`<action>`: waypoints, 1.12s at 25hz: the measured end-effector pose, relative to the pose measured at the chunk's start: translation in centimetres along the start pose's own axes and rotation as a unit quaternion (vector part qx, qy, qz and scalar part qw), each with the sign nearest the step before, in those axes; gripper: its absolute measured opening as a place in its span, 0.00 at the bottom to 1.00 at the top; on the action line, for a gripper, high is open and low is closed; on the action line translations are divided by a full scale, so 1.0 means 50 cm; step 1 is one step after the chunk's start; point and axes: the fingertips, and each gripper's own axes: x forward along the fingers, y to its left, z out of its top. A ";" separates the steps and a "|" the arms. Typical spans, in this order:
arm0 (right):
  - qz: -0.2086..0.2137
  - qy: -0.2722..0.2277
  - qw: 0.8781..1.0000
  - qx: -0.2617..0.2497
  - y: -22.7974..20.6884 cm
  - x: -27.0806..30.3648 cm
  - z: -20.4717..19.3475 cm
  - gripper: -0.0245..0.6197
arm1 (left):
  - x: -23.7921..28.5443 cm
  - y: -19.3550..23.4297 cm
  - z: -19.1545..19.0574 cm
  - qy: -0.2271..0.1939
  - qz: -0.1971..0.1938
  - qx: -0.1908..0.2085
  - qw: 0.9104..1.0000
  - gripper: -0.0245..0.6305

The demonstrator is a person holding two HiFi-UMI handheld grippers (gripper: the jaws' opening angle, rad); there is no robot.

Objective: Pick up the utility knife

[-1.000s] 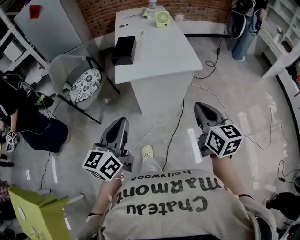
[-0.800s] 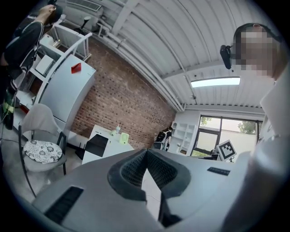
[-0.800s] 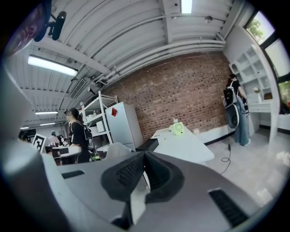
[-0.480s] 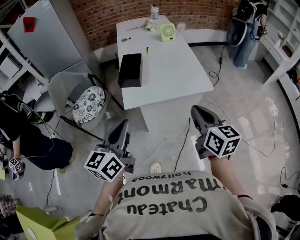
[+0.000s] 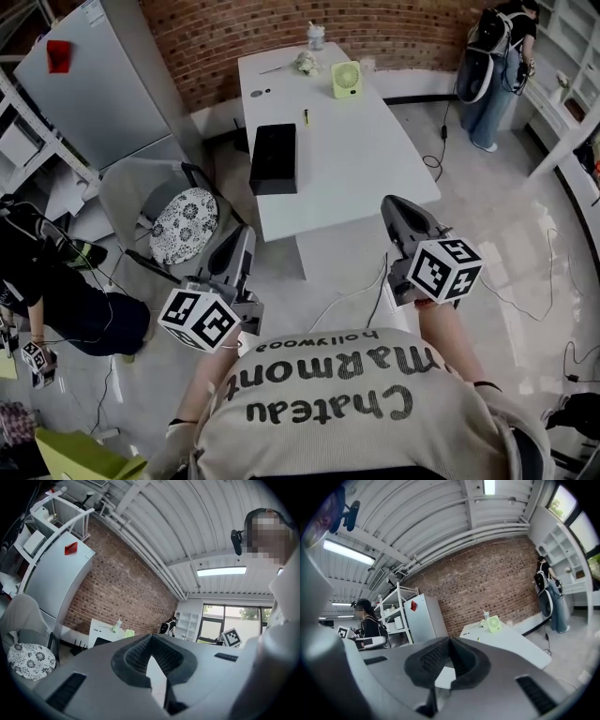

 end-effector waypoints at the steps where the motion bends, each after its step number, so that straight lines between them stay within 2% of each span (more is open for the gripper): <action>1: 0.000 -0.001 1.000 0.001 0.002 0.006 -0.002 0.04 | 0.002 0.008 0.002 -0.001 -0.002 -0.002 1.000 0.04; 5: -0.011 0.025 1.000 0.006 -0.008 0.021 -0.043 0.04 | 0.010 0.037 -0.026 0.005 0.002 -0.022 1.000 0.04; 9: -0.025 0.063 0.997 0.021 -0.031 0.045 -0.083 0.04 | 0.026 0.080 -0.073 0.041 0.035 -0.027 0.998 0.04; 16: -0.011 0.101 0.995 0.023 -0.067 0.119 -0.128 0.04 | 0.048 0.120 -0.091 0.039 0.043 -0.052 0.997 0.04; 23: 0.008 0.132 0.991 0.018 -0.132 0.270 -0.103 0.04 | 0.130 0.199 -0.025 0.019 0.072 -0.067 0.995 0.04; 28: 0.025 0.107 0.994 0.015 -0.206 0.424 -0.024 0.04 | 0.196 0.277 0.028 -0.013 0.113 -0.057 0.992 0.04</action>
